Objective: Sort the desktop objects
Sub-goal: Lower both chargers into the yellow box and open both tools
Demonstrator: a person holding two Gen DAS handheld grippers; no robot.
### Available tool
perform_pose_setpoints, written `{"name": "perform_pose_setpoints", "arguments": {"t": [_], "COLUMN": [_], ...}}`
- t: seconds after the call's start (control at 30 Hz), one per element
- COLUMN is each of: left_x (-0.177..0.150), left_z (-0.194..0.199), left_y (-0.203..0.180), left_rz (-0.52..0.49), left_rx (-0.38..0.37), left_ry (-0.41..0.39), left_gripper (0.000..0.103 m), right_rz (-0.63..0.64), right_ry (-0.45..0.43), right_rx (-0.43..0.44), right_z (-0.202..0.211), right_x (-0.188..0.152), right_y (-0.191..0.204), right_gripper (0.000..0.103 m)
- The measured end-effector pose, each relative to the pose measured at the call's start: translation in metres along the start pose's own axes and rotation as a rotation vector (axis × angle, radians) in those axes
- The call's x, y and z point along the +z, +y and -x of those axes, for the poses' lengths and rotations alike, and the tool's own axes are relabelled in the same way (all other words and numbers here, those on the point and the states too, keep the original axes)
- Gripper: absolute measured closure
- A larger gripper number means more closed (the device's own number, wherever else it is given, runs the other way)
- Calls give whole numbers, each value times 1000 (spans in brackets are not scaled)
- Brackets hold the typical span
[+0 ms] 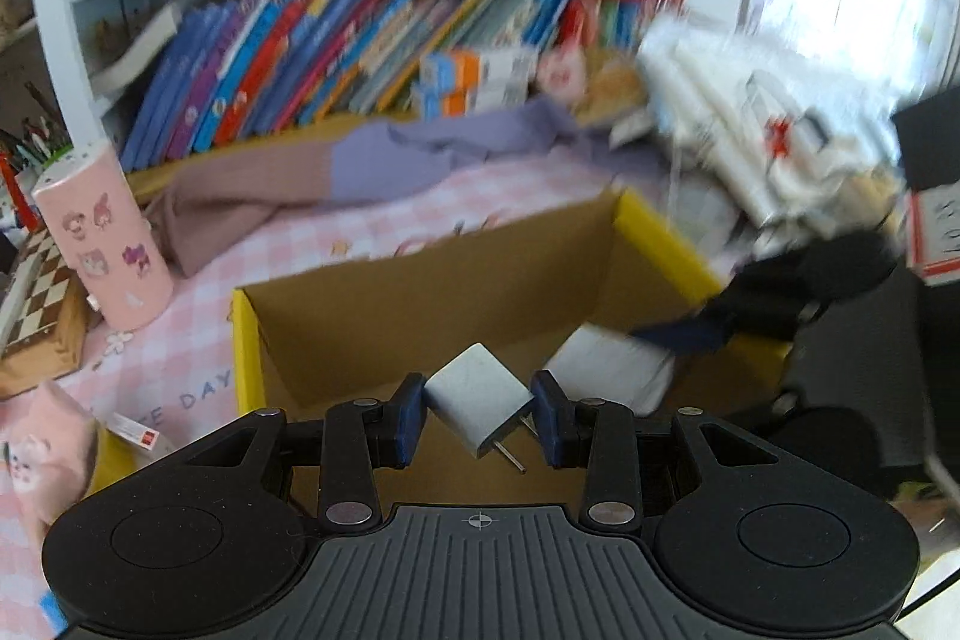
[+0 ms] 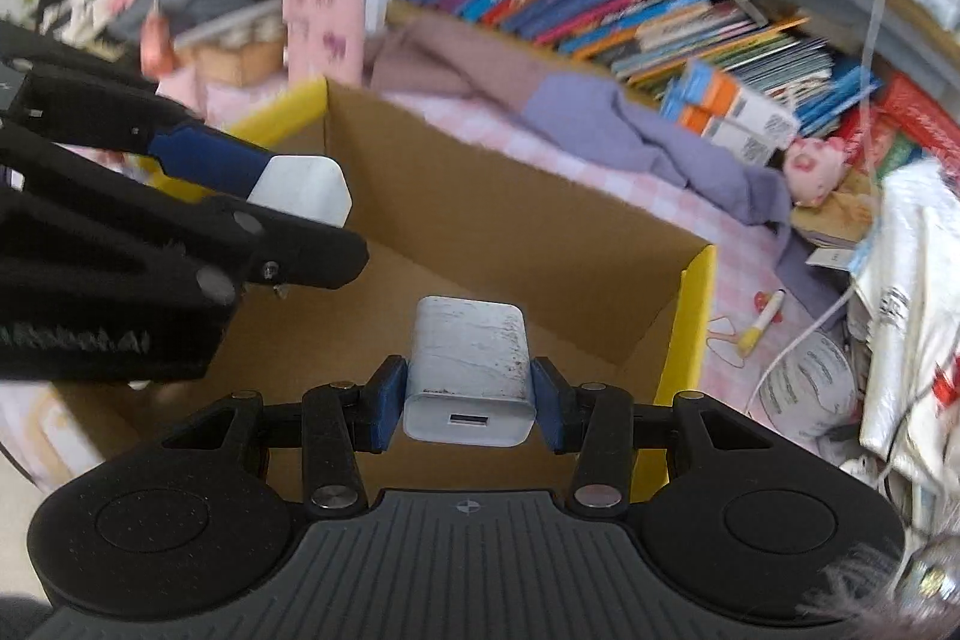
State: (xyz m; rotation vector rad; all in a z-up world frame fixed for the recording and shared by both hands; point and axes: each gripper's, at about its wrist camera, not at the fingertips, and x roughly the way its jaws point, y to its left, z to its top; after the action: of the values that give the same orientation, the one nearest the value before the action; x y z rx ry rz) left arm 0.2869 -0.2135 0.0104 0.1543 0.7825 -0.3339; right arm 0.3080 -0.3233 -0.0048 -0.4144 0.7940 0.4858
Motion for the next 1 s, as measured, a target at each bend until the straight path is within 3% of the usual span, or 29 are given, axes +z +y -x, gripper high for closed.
{"name": "perform_pose_setpoints", "arguments": {"t": [0.17, 0.4, 0.7, 0.83, 0.9, 1.0], "left_x": [7, 7, 5, 6, 6, 6], "left_z": [-27, -55, -62, -63, -63, -62], "left_y": [8, 5, 5, 4, 4, 1], "left_rz": [-6, -70, -69, -78, -80, -99], "left_rx": [38, 74, 78, 81, 76, 73], "left_ry": [81, 186, 213, 216, 217, 208], "left_gripper": [66, 66, 66, 59, 55, 49], "right_rz": [181, 228, 260, 243, 222, 208], "right_ry": [81, 149, 177, 200, 202, 193], "right_rx": [-42, 2, 32, 46, 54, 52], "right_z": [-26, -49, -54, -57, -57, -56], "right_x": [7, 13, 14, 14, 16, 16], "right_y": [2, -3, 1, -1, -4, -6], "right_gripper": [61, 61, 61, 60, 52, 51]}}
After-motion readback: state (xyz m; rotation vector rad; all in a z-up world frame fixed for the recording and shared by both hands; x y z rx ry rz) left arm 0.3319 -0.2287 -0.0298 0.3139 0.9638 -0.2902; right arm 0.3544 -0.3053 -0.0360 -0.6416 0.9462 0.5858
